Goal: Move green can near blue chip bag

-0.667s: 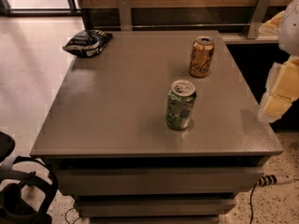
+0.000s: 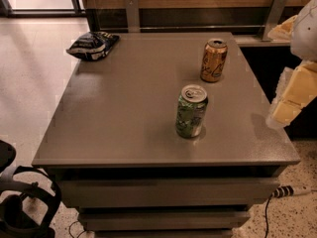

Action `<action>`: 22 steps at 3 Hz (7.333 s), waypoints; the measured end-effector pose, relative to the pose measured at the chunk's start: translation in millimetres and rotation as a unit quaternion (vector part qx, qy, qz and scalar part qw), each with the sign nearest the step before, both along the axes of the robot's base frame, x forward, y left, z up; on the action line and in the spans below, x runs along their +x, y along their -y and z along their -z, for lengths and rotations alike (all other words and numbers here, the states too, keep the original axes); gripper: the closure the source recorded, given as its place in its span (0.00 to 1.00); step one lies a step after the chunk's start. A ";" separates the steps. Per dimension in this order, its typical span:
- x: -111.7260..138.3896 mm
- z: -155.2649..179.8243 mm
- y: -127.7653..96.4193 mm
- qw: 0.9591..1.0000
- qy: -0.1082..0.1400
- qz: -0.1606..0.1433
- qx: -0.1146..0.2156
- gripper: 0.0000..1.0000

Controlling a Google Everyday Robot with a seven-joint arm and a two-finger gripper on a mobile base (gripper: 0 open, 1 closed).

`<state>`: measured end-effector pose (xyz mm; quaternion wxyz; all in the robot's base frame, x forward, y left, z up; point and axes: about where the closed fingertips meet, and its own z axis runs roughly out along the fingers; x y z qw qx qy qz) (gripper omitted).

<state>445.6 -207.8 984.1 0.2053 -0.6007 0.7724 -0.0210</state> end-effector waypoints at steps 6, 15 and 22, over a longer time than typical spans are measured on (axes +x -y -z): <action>42.7 59.9 -87.1 0.898 0.050 -0.075 0.430 0.00; 40.4 104.5 -126.0 0.845 0.078 -0.058 0.525 0.62; 136.0 -13.7 -171.0 0.841 0.127 0.037 0.525 1.00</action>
Offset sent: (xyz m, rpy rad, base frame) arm 0.0309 0.0335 -0.0322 0.6687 -0.0421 0.1455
